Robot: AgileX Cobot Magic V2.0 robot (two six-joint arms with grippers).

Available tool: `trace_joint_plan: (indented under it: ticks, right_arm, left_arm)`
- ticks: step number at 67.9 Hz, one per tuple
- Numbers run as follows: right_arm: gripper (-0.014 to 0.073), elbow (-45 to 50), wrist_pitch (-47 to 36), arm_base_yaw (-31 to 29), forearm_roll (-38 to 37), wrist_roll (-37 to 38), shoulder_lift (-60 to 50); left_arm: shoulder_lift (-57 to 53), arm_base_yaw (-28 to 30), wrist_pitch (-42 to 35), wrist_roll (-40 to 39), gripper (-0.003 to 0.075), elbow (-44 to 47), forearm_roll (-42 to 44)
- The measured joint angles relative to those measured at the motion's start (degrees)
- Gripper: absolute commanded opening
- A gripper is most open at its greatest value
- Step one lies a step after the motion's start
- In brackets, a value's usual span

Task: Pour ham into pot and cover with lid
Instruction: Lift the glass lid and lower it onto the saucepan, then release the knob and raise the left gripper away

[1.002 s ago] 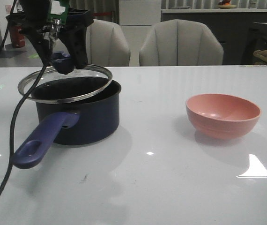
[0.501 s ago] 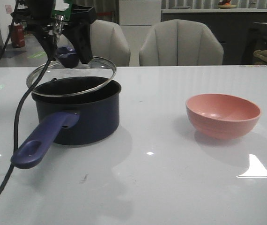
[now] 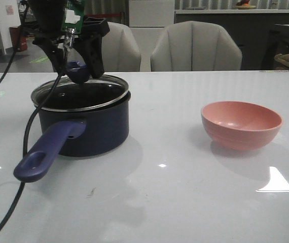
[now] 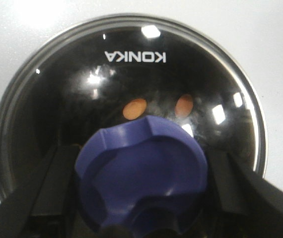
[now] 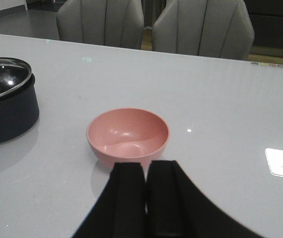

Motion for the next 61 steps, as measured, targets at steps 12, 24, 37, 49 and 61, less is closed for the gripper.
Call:
trace_joint_plan:
  ticks: [12,24,37,49,61]
  right_arm:
    - [0.015,0.0,0.0,0.0,0.0,0.0,0.0]
    - [0.015,0.0,0.0,0.0,0.0,0.0,0.0]
    - [0.015,0.0,0.0,0.0,0.0,0.0,0.0]
    - [0.015,0.0,0.0,0.0,0.0,0.0,0.0]
    - [0.015,0.0,0.0,0.0,0.0,0.0,0.0]
  left_arm:
    - [0.88,0.0,-0.4,0.0,0.0398,-0.26,-0.21]
    - [1.1,0.0,-0.49,0.0,0.0528,-0.26,-0.21]
    - [1.6,0.0,0.34,0.0,0.0593,-2.47,-0.21]
    - [1.6,0.0,5.49,0.0,0.0582,-8.94,-0.21]
    - [0.55,0.0,10.01,0.9,0.0582,-10.53,1.32]
